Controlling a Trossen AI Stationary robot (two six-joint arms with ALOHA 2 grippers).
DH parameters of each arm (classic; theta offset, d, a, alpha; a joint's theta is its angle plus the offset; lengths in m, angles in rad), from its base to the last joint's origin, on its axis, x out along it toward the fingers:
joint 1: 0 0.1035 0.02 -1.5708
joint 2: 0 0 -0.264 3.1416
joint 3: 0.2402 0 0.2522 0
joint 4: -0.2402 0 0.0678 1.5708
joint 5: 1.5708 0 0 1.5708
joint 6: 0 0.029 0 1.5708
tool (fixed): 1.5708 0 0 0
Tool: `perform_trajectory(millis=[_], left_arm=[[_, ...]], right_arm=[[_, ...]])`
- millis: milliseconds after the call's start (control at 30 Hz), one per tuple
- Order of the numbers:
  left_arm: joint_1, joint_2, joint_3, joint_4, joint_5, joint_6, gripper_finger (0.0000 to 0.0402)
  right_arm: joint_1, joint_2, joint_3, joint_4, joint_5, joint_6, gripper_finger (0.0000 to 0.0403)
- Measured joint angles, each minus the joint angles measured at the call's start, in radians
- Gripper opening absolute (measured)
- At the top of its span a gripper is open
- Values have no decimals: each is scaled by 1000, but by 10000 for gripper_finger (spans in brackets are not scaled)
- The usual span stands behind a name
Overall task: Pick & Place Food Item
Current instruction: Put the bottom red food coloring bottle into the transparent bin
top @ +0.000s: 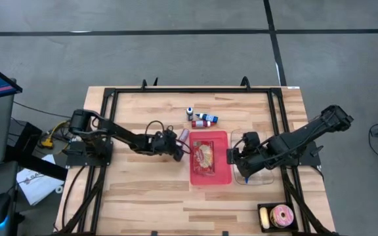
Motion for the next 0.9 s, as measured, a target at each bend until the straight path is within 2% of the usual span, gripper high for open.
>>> perform_trajectory(millis=[133, 267, 400, 533, 733, 900], left_arm=[[20, -20, -9, -39, -24, 20, 188], [40, -37, -11, -51, -22, 29, 111], [54, -108, -13, -64, 48, 93, 105], [60, -235, -13, -119, 97, 167, 105], [99, -462, -12, -176, 310, 245, 105], [159, -589, -11, -153, 607, 267, 105]], right_arm=[[0, 0, 0, 10, 3, 3, 238], [0, 0, 0, 23, 24, 11, 238], [0, 0, 0, 48, 50, 1, 238], [0, 0, 0, 99, 103, -26, 238], [-6, 0, 0, 278, 191, -250, 238], [-44, 0, 0, 370, 203, -411, 238]])
